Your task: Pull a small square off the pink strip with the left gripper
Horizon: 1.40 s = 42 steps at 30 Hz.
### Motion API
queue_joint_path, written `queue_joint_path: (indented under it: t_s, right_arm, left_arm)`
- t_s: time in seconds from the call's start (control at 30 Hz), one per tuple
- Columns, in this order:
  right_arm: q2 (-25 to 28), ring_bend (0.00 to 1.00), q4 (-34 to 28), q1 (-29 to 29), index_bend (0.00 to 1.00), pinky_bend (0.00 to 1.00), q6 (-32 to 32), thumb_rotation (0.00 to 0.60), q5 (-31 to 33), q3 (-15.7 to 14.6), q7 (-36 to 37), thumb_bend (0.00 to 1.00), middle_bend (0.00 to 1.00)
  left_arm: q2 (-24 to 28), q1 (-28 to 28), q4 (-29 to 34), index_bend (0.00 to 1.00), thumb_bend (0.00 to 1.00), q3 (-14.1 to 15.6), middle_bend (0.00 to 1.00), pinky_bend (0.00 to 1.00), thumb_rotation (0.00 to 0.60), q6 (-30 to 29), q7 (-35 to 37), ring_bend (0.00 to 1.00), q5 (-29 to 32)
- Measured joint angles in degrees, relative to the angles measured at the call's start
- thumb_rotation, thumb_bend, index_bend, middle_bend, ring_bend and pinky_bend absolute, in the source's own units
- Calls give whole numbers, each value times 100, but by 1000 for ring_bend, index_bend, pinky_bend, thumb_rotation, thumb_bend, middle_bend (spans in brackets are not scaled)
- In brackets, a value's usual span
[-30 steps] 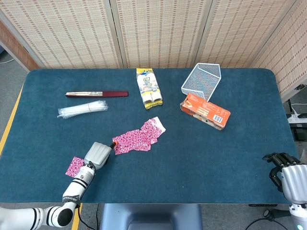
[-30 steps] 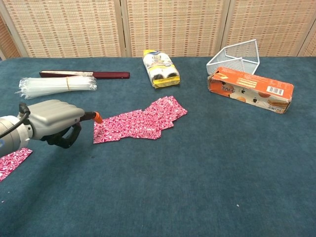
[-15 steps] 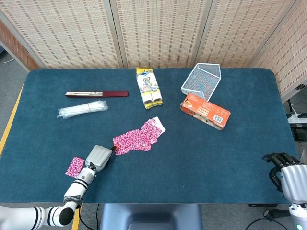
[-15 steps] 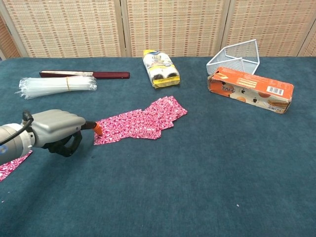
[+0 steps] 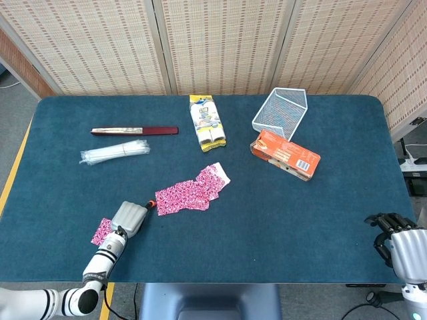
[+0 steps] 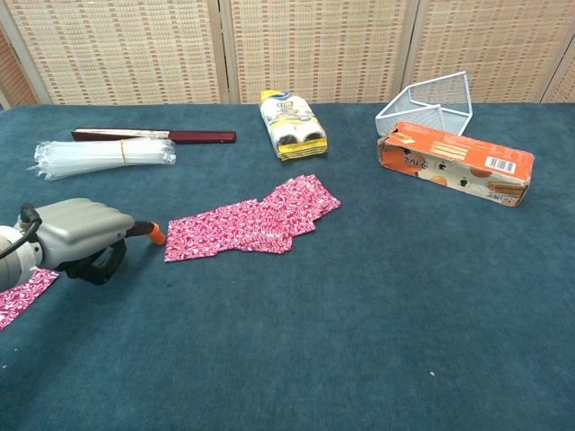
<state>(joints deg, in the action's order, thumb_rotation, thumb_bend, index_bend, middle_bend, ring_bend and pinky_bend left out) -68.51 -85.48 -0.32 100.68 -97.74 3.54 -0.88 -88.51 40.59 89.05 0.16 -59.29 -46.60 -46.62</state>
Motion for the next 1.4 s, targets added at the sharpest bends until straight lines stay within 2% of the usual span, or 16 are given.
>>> queue_joint_path:
  t_s: [0.27,0.6,1.07,1.23,1.4]
  right_arm:
    - [-23,469,2,19,492,641,-61,600,-1,-11,-83,1000,536]
    - [-15,469,-16,17,492,641,-68,600,24,-6,-84,1000,536]
    - [25,469,-48,31,492,641,-97,600,61,13,-32,1000,536]
    - [33,469,-48,35,492,641,-96,600,50,10,-12,1000,536]
    - [38,469,-49,34,492,641,-95,600,50,8,-16,1000,536]
  left_arm:
    - [179,-92,88,231,840,14,684,630,600,-163,40,688,87]
    - [175,-141,334,157,842,16,684,631,600,-114,572,688,-633]
    - [205,-152,591,108,841,-62,684,631,600,-83,920,688,-1033]
    - [164,-108,624,110,840,-43,684,631,600,75,928,688,-1024]
    - [-3,-44,393,119,841,-27,684,631,600,208,827,688,-834]
